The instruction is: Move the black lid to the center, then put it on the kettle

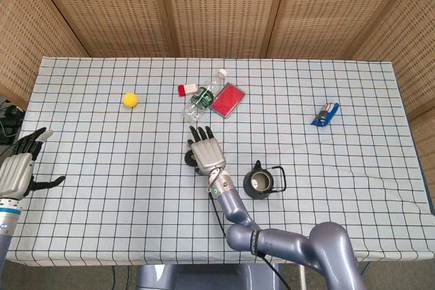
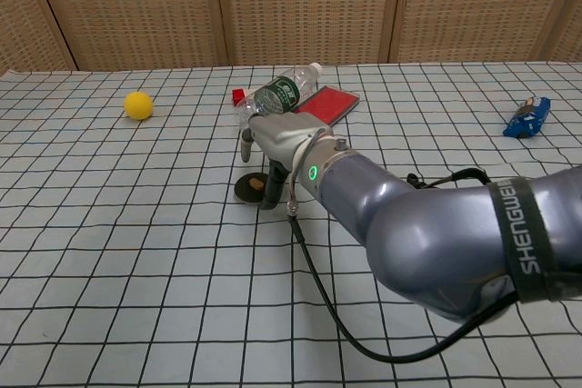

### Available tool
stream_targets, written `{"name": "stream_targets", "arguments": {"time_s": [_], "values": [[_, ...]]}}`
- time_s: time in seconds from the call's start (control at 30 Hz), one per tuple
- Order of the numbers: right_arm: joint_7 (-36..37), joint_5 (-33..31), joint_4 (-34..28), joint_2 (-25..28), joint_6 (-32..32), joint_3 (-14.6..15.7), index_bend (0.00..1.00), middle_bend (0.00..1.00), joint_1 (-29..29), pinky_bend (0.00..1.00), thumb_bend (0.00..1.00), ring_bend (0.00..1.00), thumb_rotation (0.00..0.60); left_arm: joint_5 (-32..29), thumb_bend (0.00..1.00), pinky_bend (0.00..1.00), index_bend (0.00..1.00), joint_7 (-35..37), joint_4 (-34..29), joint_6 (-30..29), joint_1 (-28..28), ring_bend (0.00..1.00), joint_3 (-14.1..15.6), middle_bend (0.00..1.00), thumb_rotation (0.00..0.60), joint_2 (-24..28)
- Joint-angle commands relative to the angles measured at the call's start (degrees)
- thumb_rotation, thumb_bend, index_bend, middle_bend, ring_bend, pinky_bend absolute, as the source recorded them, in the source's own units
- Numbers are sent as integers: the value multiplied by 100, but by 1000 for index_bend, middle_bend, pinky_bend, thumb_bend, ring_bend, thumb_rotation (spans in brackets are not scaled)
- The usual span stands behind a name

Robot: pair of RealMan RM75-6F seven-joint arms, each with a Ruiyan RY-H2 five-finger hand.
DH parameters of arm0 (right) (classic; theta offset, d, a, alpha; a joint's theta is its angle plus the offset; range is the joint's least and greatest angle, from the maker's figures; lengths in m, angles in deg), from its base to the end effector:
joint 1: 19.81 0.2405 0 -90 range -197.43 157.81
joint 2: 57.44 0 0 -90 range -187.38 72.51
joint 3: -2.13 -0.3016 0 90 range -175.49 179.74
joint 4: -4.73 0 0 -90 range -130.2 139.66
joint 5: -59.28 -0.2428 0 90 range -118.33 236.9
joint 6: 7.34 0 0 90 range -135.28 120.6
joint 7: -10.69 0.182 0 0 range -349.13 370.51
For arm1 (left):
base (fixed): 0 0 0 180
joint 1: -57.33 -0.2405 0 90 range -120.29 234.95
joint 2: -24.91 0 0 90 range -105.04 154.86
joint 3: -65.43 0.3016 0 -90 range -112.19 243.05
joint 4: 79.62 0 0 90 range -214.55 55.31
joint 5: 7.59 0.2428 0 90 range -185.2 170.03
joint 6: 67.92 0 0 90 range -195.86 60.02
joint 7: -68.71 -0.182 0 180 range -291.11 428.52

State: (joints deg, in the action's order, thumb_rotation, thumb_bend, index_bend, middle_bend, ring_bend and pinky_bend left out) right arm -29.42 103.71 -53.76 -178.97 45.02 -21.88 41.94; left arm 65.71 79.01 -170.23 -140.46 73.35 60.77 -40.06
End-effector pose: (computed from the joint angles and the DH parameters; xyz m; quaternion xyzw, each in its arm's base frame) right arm -0.0157 -0.4372 -0.2179 0.7432 -0.3856 0.3510 0.4192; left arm -0.3662 0.3028 0.1311 -0.5566 -0.4859 -0.4062 0.5377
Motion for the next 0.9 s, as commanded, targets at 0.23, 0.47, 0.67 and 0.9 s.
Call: {"name": "stream_targets", "arguments": {"time_s": [0.23, 0.47, 0.67, 0.9], "values": [[-137, -110, 321, -178, -86, 13, 314, 53, 175, 0, 352, 0, 600, 30, 163, 0, 0, 106, 6, 73, -28, 0, -53, 0, 600, 30], [-128, -89, 596, -288, -147, -5, 322, 53, 279, 0, 353, 0, 600, 48, 162, 0, 0, 181, 4, 142, -35, 0, -79, 0, 600, 56], [-136, -60, 877, -393, -210, 4, 350, 60, 352, 0, 360, 0, 600, 67, 160, 0, 0, 248, 6, 209, -36, 0, -92, 0, 600, 76], [-229, -21, 1124, -517, -189, 40, 409, 74, 394, 0, 448, 0, 600, 121, 160, 0, 0, 340, -14, 296, -28, 0, -84, 0, 600, 111]]}}
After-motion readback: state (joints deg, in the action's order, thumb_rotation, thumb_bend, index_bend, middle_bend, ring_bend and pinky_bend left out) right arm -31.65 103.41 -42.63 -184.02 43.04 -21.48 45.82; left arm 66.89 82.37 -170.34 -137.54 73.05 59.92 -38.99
